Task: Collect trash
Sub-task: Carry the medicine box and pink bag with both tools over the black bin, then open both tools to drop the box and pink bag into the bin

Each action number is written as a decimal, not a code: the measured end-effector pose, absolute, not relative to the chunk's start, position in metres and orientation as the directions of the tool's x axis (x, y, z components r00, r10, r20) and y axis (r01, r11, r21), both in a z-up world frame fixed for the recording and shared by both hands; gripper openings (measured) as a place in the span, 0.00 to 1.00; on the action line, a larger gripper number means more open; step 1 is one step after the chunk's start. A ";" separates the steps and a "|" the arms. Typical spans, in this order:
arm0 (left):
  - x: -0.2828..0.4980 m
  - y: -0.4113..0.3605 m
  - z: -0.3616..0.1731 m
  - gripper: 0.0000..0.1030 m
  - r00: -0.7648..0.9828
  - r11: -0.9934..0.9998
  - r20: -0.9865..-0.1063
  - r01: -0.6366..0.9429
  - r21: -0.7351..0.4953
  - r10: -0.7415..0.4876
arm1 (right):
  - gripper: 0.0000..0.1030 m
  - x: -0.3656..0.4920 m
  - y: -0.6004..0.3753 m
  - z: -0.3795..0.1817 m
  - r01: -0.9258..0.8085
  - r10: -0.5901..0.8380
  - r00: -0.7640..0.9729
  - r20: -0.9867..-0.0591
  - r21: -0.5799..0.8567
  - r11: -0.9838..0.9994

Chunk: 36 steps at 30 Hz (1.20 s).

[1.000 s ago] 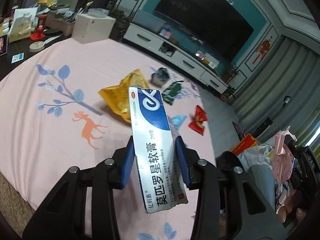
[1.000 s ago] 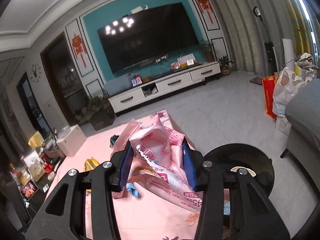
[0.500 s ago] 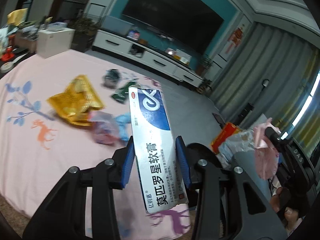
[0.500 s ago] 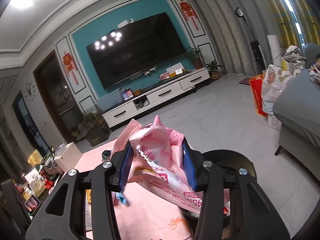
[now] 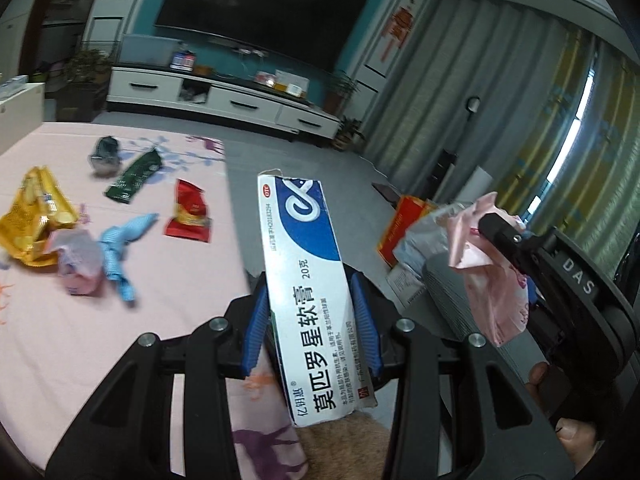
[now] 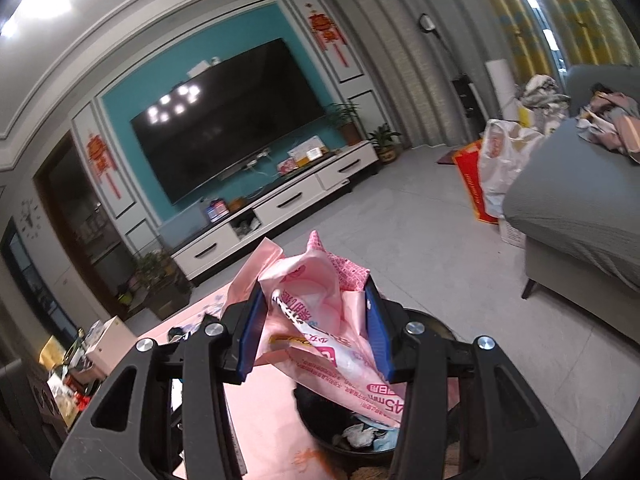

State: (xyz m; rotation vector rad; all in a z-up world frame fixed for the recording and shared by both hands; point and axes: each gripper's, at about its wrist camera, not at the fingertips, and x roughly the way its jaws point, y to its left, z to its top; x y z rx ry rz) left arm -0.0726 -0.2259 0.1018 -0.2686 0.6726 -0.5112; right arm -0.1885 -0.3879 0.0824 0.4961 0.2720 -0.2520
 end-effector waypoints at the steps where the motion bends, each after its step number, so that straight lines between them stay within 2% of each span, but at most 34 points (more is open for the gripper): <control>1: -0.071 -0.231 0.101 0.40 0.660 0.842 -0.527 0.369 -0.392 -0.535 | 0.45 -0.188 -0.391 0.081 0.312 -0.178 0.930 -0.321 0.438 0.843; 4: -0.064 -0.248 0.094 0.40 0.640 0.840 -0.545 0.389 -0.379 -0.542 | 0.45 -0.188 -0.403 0.073 0.341 -0.193 0.920 -0.340 0.453 0.824; 7: -0.057 -0.264 0.085 0.35 0.612 0.834 -0.566 0.397 -0.384 -0.552 | 0.45 -0.184 -0.414 0.066 0.377 -0.216 0.906 -0.364 0.461 0.804; 13: -0.039 -0.290 0.067 0.21 0.559 0.821 -0.603 0.425 -0.380 -0.569 | 0.45 -0.168 -0.430 0.047 0.409 -0.208 0.884 -0.419 0.477 0.778; 25: -0.011 -0.291 0.035 0.21 0.500 0.839 -0.674 0.352 -0.415 -0.543 | 0.45 -0.144 -0.451 0.018 0.482 -0.202 0.828 -0.523 0.481 0.732; 32: -0.001 -0.275 0.026 0.21 0.490 0.845 -0.689 0.305 -0.439 -0.534 | 0.45 -0.118 -0.443 0.002 0.505 -0.177 0.773 -0.609 0.423 0.753; 36: -0.002 -0.264 0.026 0.21 0.500 0.852 -0.690 0.289 -0.437 -0.524 | 0.45 -0.108 -0.437 -0.003 0.530 -0.207 0.734 -0.646 0.355 0.770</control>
